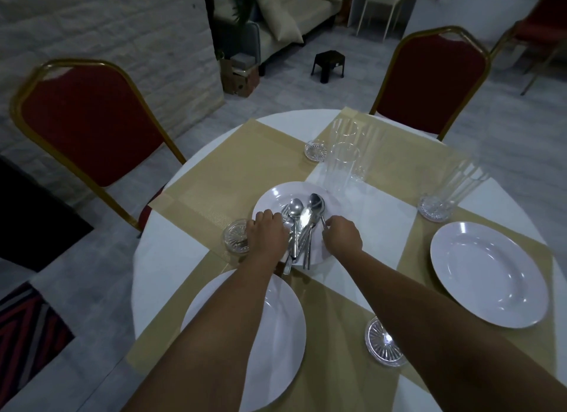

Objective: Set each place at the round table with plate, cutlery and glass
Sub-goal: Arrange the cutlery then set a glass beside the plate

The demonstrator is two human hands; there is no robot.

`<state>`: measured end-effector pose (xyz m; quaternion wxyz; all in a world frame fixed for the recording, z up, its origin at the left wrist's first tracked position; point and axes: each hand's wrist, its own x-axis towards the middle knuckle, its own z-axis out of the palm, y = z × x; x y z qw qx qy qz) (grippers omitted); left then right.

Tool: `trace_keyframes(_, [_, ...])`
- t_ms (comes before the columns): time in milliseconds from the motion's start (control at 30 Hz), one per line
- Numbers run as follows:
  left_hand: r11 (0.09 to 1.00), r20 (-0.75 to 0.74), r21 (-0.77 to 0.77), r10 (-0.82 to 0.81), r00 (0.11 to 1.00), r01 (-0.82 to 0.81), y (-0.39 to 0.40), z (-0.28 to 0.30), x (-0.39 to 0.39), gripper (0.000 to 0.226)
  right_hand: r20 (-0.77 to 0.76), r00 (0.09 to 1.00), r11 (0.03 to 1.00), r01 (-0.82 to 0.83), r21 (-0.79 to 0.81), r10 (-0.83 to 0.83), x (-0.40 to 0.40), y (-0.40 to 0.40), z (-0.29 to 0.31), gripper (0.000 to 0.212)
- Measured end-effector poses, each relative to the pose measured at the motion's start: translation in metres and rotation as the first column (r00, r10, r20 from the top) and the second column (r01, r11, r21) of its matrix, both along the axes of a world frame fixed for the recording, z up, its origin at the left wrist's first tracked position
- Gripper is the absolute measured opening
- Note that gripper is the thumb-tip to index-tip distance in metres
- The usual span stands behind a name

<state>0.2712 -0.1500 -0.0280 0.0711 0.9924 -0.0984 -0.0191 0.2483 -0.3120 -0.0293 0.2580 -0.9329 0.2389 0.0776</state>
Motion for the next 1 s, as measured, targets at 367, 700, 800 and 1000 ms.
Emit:
trace_keyframes(367, [0.996, -0.082, -0.062, 0.063, 0.995, -0.068, -0.029, -0.006, 0.006, 0.042, 0.009, 0.996, 0.992, -0.088, -0.086, 0.089, -0.002, -0.006, -0.002, 0.023])
trace_keyframes(700, [0.948, -0.289, -0.148, 0.231, 0.929, -0.282, -0.034, 0.002, 0.017, 0.027, 0.040, 0.991, 0.990, -0.124, -0.065, 0.127, -0.005, -0.008, -0.006, 0.025])
trace_keyframes(800, [0.915, -0.356, -0.219, 0.250, 0.900, -0.340, -0.033, 0.003, 0.018, 0.024, 0.035, 0.990, 0.989, -0.132, -0.069, 0.134, -0.005, -0.010, -0.006, 0.025])
trace_keyframes(1000, [0.867, -0.358, -0.258, 0.324, 0.876, -0.426, -0.016, 0.011, 0.024, 0.024, 0.039, 0.992, 0.991, -0.113, -0.073, 0.116, -0.004, -0.007, -0.007, 0.026])
